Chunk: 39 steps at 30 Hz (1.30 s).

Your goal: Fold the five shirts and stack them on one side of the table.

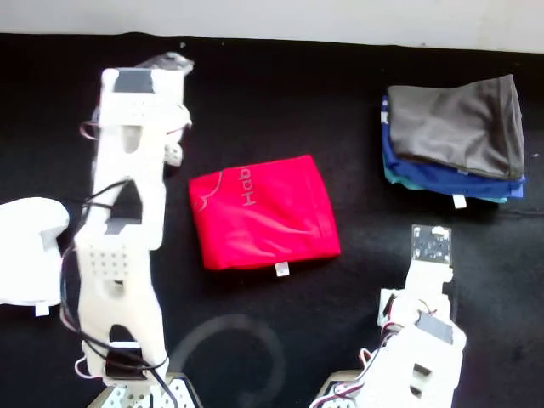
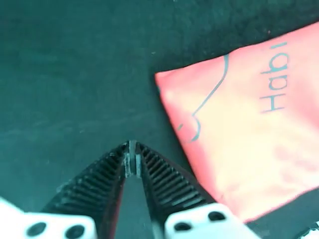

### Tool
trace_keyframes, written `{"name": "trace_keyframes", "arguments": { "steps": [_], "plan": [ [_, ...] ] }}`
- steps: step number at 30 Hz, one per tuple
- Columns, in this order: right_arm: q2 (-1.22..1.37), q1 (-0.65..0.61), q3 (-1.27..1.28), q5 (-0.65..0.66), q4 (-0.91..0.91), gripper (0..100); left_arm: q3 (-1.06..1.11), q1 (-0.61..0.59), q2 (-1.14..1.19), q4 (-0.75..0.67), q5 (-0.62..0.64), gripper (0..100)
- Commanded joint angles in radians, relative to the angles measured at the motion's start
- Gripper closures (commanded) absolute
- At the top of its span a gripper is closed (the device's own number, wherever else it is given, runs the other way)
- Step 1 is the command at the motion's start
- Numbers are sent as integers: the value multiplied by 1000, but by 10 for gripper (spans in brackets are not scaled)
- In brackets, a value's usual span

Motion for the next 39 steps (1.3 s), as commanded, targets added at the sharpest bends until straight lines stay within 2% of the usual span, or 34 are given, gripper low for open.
{"name": "trace_keyframes", "arguments": {
  "steps": [1, 5, 7, 13, 19, 21, 23, 27, 29, 34, 39],
  "plan": [
    [-1, -16, -243, -12, 211, 989, 65, -50, -225, 20, 0, 991],
    [8, -154, -542, -74, 395, 984, 331, -88, -481, 15, -3, 991],
    [36, -251, -651, -78, 450, 947, 506, -113, -582, -21, -5, 991],
    [245, -424, -911, -173, 533, 827, 1029, -211, -763, -321, -2, 987],
    [584, -624, -1063, -233, 489, 812, 1461, -219, -878, -640, -3, 987],
    [699, -657, -1109, -236, 452, 811, 1580, -222, -912, -778, -3, 987],
    [812, -664, -1191, -302, 429, 803, 1682, -223, -937, -902, -3, 987],
    [1041, -670, -1391, -485, 458, 654, 1853, -217, -946, -1097, -2, 987],
    [1138, -699, -1489, -531, 495, 586, 1885, -220, -958, -1134, 3, 987],
    [1346, -786, -1685, -542, 562, 574, 1894, -222, -972, -1134, 3, 988],
    [1521, -812, -1805, -542, 553, 574, 1894, -222, -972, -1134, 3, 989]
  ]
}}
